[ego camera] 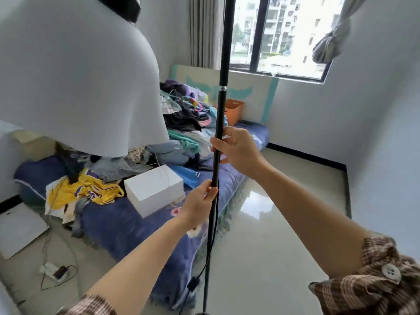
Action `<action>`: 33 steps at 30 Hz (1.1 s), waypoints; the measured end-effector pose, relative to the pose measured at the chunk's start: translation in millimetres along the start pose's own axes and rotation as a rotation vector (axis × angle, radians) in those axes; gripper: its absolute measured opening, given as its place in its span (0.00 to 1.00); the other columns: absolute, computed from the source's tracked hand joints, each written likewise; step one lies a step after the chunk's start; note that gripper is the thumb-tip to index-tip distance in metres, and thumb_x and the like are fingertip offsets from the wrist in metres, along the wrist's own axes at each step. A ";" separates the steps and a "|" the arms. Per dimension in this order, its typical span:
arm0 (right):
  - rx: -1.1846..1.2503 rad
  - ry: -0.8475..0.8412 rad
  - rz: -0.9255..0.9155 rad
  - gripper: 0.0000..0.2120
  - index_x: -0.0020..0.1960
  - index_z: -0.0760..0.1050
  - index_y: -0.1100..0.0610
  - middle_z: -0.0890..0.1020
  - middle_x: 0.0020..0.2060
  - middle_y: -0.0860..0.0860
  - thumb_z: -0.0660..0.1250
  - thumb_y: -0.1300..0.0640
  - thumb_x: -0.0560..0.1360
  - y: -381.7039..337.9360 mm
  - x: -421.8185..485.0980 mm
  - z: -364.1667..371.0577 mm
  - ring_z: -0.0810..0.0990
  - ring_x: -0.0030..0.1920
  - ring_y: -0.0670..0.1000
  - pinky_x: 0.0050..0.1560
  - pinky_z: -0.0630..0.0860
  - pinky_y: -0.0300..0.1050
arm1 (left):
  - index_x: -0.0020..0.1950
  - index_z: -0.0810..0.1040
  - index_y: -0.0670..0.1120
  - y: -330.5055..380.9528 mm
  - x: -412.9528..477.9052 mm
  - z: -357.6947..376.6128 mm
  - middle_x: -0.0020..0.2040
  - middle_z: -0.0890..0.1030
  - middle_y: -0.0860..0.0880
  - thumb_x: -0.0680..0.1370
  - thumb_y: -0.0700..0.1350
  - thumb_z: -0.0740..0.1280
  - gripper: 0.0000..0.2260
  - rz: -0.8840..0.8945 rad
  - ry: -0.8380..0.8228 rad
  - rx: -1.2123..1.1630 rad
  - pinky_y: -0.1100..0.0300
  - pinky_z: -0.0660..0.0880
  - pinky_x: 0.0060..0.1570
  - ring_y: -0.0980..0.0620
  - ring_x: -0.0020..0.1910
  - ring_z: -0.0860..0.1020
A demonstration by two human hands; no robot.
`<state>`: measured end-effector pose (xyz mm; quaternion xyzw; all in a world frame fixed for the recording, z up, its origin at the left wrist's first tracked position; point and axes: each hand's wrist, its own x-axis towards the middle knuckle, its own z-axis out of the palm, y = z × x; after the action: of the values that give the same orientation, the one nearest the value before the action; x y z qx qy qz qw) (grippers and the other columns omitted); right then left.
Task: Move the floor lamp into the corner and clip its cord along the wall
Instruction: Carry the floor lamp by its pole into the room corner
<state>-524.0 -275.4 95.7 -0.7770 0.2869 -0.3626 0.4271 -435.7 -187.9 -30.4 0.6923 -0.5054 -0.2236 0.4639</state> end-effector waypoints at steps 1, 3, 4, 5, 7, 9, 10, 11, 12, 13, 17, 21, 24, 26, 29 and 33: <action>-0.017 0.029 0.009 0.05 0.40 0.76 0.56 0.83 0.34 0.55 0.69 0.58 0.75 11.7 3.2 -21.3 0.81 0.37 0.57 0.44 0.81 0.62 | 0.48 0.73 0.45 8.7 11.0 20.9 0.40 0.80 0.43 0.81 0.44 0.58 0.06 0.014 -0.019 0.005 0.50 0.72 0.43 0.43 0.39 0.76; -0.045 0.086 0.019 0.05 0.43 0.78 0.59 0.84 0.37 0.58 0.69 0.58 0.75 36.3 10.7 -65.6 0.83 0.38 0.60 0.45 0.81 0.63 | 0.46 0.72 0.45 27.6 34.6 64.0 0.38 0.78 0.46 0.81 0.43 0.58 0.06 0.060 -0.048 0.033 0.56 0.69 0.39 0.44 0.37 0.74; -0.060 0.108 0.022 0.06 0.44 0.78 0.60 0.85 0.38 0.60 0.69 0.57 0.75 48.5 14.8 -87.7 0.83 0.39 0.63 0.45 0.81 0.63 | 0.46 0.72 0.45 36.9 46.4 85.4 0.36 0.77 0.47 0.81 0.42 0.58 0.06 0.083 -0.059 0.044 0.57 0.69 0.37 0.44 0.36 0.73; -0.072 0.127 0.026 0.06 0.43 0.78 0.61 0.85 0.39 0.61 0.69 0.57 0.74 60.2 19.3 -109.9 0.84 0.40 0.65 0.45 0.81 0.64 | 0.46 0.72 0.43 45.7 58.9 107.0 0.37 0.77 0.45 0.81 0.41 0.58 0.06 0.101 -0.071 0.048 0.54 0.69 0.38 0.43 0.36 0.73; -0.072 0.157 0.038 0.07 0.44 0.78 0.62 0.84 0.38 0.62 0.69 0.58 0.75 81.8 28.7 -153.5 0.83 0.39 0.65 0.44 0.81 0.65 | 0.47 0.73 0.40 62.5 84.2 148.0 0.38 0.79 0.44 0.81 0.41 0.58 0.08 0.115 -0.094 0.040 0.51 0.70 0.40 0.42 0.37 0.74; -0.049 0.180 0.050 0.05 0.43 0.77 0.62 0.82 0.36 0.60 0.69 0.60 0.74 101.0 38.0 -194.3 0.81 0.37 0.62 0.42 0.82 0.64 | 0.46 0.74 0.42 77.9 108.4 187.0 0.35 0.78 0.51 0.81 0.41 0.58 0.08 0.133 -0.111 0.009 0.58 0.68 0.36 0.52 0.33 0.74; -0.051 0.197 0.052 0.05 0.43 0.76 0.62 0.81 0.35 0.61 0.69 0.60 0.74 109.5 43.5 -213.7 0.80 0.36 0.60 0.41 0.82 0.64 | 0.45 0.73 0.45 86.9 121.1 205.1 0.35 0.77 0.54 0.81 0.42 0.57 0.08 0.140 -0.117 -0.001 0.61 0.67 0.35 0.57 0.32 0.73; -0.060 0.212 0.052 0.06 0.42 0.76 0.63 0.82 0.36 0.63 0.70 0.60 0.74 117.3 49.1 -230.7 0.79 0.35 0.59 0.40 0.82 0.64 | 0.43 0.72 0.48 94.8 133.3 220.7 0.35 0.76 0.55 0.81 0.42 0.57 0.08 0.147 -0.121 -0.013 0.63 0.66 0.34 0.59 0.31 0.73; -0.071 0.227 0.055 0.07 0.43 0.76 0.65 0.82 0.37 0.66 0.70 0.60 0.74 125.6 55.4 -247.6 0.79 0.34 0.61 0.39 0.81 0.64 | 0.42 0.71 0.51 102.1 146.2 236.3 0.34 0.76 0.55 0.81 0.42 0.57 0.10 0.158 -0.129 -0.029 0.65 0.67 0.33 0.60 0.31 0.73; -0.080 0.245 0.059 0.09 0.44 0.76 0.67 0.83 0.38 0.68 0.70 0.60 0.74 135.2 62.9 -265.7 0.79 0.35 0.64 0.39 0.81 0.64 | 0.41 0.70 0.52 109.1 160.9 253.5 0.35 0.76 0.54 0.81 0.41 0.57 0.10 0.167 -0.142 -0.043 0.65 0.69 0.35 0.58 0.33 0.74; -0.116 0.314 0.065 0.10 0.44 0.77 0.65 0.84 0.39 0.66 0.70 0.57 0.73 175.0 101.1 -333.0 0.82 0.43 0.68 0.41 0.80 0.65 | 0.43 0.71 0.53 135.6 224.5 312.2 0.39 0.79 0.50 0.80 0.42 0.57 0.09 0.170 -0.213 -0.077 0.45 0.76 0.46 0.44 0.41 0.78; -0.151 0.362 0.070 0.09 0.43 0.77 0.63 0.85 0.38 0.63 0.71 0.56 0.73 214.9 150.1 -390.9 0.82 0.42 0.67 0.43 0.80 0.64 | 0.42 0.71 0.52 152.3 300.3 367.3 0.39 0.79 0.46 0.80 0.43 0.57 0.08 0.199 -0.255 -0.114 0.40 0.76 0.47 0.40 0.43 0.78; -0.179 0.387 0.061 0.09 0.44 0.78 0.63 0.85 0.38 0.62 0.70 0.56 0.73 244.2 192.7 -432.6 0.83 0.42 0.66 0.44 0.81 0.63 | 0.44 0.71 0.47 160.2 366.1 409.0 0.35 0.75 0.47 0.80 0.43 0.58 0.06 0.231 -0.272 -0.152 0.47 0.74 0.41 0.45 0.35 0.73; -0.190 0.394 0.058 0.09 0.45 0.79 0.63 0.85 0.39 0.61 0.70 0.56 0.74 262.8 224.6 -459.6 0.84 0.42 0.63 0.45 0.81 0.63 | 0.44 0.71 0.46 165.9 414.0 434.8 0.33 0.73 0.52 0.80 0.42 0.58 0.06 0.249 -0.289 -0.192 0.54 0.70 0.37 0.51 0.33 0.69; -0.203 0.393 0.079 0.08 0.48 0.80 0.63 0.86 0.41 0.58 0.70 0.57 0.75 288.2 275.1 -499.6 0.85 0.45 0.58 0.50 0.82 0.60 | 0.46 0.72 0.42 176.7 486.4 470.8 0.36 0.76 0.49 0.80 0.41 0.58 0.06 0.248 -0.324 -0.206 0.55 0.70 0.39 0.51 0.35 0.71; -0.229 0.429 0.092 0.09 0.50 0.79 0.63 0.85 0.42 0.60 0.69 0.57 0.75 323.7 339.4 -552.9 0.85 0.46 0.59 0.50 0.82 0.59 | 0.46 0.71 0.42 193.1 577.1 519.5 0.35 0.74 0.47 0.81 0.42 0.58 0.06 0.251 -0.353 -0.212 0.59 0.67 0.36 0.50 0.34 0.69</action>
<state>-820.9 -936.1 127.4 -0.7116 0.4455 -0.4646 0.2818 -710.7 -939.1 -14.7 0.5219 -0.6343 -0.3336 0.4626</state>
